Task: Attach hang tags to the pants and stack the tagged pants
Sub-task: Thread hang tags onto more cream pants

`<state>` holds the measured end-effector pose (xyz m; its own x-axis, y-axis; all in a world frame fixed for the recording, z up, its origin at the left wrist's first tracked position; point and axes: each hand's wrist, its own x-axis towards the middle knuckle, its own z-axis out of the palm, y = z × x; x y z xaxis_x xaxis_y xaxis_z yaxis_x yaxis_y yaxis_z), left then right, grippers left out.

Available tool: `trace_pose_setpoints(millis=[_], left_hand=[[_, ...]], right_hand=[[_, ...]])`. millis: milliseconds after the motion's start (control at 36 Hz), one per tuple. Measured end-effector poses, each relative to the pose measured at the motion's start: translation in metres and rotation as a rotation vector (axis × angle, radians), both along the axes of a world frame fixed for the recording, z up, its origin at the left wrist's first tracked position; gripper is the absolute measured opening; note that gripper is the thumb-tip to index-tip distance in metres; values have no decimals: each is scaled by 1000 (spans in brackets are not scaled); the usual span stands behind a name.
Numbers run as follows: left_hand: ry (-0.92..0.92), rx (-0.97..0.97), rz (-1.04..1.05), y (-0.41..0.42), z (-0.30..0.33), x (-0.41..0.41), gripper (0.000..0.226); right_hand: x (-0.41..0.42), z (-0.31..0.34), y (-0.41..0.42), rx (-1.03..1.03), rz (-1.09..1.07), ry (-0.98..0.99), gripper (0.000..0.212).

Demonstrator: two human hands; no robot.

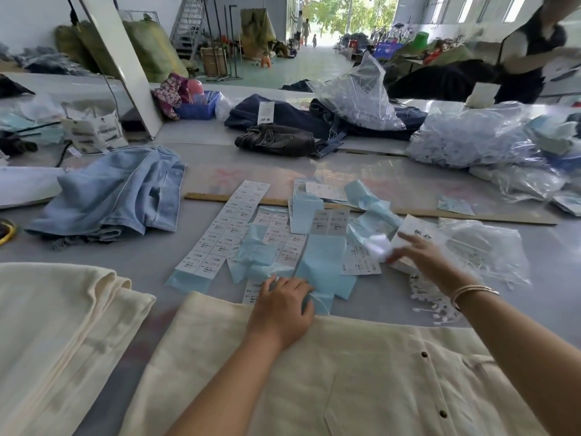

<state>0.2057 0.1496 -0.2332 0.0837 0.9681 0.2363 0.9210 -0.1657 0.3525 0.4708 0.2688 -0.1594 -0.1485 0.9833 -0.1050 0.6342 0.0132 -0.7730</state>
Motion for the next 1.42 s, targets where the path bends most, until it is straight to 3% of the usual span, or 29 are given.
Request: trace_pose_setpoints(millis=[56, 83, 167, 333, 500, 556, 611, 667, 722, 778, 833, 917, 1000, 1056, 1139, 1194, 1333, 1417], left_hand=[[3, 6, 5, 0, -1, 0, 41], [4, 10, 6, 0, -1, 0, 39], [5, 30, 9, -1, 0, 1, 38], [32, 131, 15, -4, 0, 0, 32], [-60, 253, -20, -7, 6, 0, 44], [-236, 354, -20, -8, 14, 1, 42], [-647, 319, 43, -10, 29, 4, 35], [-1242, -33, 100, -11, 52, 10, 40], [-1722, -533, 103, -9, 64, 14, 64], [-1891, -845, 57, -12, 68, 15, 80], [-1910, -941, 38, -19, 70, 17, 80], [-1892, -916, 119, -32, 67, 23, 44], [-1735, -809, 231, -42, 54, 27, 26], [-1680, -782, 260, -49, 47, 28, 25], [-1658, -811, 255, -58, 42, 27, 23], [-1655, -834, 265, -61, 41, 26, 23], [-1668, -909, 289, -59, 43, 24, 38], [-1695, -890, 309, -57, 44, 25, 38]], right_hand=[[11, -10, -3, -4, 78, -403, 23], [14, -14, -5, 11, 100, -512, 27], [17, -22, -11, 96, 83, -590, 32], [19, -22, -14, 208, 77, -524, 33], [14, -1, -27, 236, -64, -110, 28], [8, 15, -41, 261, -86, 63, 28], [-1, 32, -62, 291, -2, 190, 28], [-13, 43, -90, 369, 160, 188, 26], [-24, 46, -119, 448, 359, 81, 29], [-33, 44, -142, 497, 556, -57, 36], [-39, 36, -158, 509, 698, -188, 42], [-39, 22, -173, 489, 786, -291, 47], [-35, 15, -182, 374, 756, -90, 32], [-35, 18, -185, 284, 576, 208, 15], [-39, 20, -180, 203, 143, 569, 29], [-46, 17, -174, 206, -52, 615, 32], [-70, -6, -180, 233, -198, 735, 29], [-77, -23, -186, 477, -158, 544, 23]])
